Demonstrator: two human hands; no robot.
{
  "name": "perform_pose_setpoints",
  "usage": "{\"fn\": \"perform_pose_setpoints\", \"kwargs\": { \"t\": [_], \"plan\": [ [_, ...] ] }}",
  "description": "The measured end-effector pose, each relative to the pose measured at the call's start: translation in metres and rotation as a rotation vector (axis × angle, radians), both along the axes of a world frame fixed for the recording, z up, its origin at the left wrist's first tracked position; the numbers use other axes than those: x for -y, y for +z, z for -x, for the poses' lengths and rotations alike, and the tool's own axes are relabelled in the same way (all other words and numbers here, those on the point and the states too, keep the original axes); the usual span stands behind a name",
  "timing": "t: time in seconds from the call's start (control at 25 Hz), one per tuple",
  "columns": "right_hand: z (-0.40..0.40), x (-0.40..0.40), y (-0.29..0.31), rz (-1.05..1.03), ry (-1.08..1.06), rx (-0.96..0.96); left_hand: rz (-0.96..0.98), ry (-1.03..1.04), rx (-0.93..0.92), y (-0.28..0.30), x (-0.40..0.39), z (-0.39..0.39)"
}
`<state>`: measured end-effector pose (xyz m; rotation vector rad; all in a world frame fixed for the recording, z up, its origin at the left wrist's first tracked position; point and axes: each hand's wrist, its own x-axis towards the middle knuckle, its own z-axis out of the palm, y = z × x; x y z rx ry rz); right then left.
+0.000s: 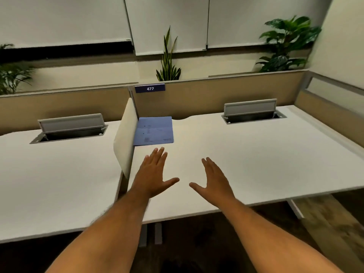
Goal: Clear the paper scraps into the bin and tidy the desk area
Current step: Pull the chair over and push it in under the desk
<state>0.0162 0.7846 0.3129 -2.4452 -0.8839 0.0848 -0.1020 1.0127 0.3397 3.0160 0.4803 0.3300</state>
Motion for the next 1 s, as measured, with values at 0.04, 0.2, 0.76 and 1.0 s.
{"fn": "perform_pose_setpoints", "kwargs": {
  "t": [0.04, 0.2, 0.76, 1.0],
  "plan": [
    [0.006, 0.016, 0.002, 0.013, -0.025, 0.013, 0.002, -0.034, 0.014, 0.0, 0.017, 0.0],
    [0.027, 0.089, -0.006, 0.046, -0.152, 0.043, 0.04, -0.166, 0.025, 0.001, 0.089, -0.006],
    [0.135, 0.448, -0.061, 0.082, -0.521, 0.066, 0.017, -0.457, -0.179, -0.056, 0.419, -0.004],
    [0.209, 0.627, -0.053, 0.187, -0.708, 0.053, -0.038, -0.757, -0.163, -0.053, 0.602, 0.005]
  ]
}}
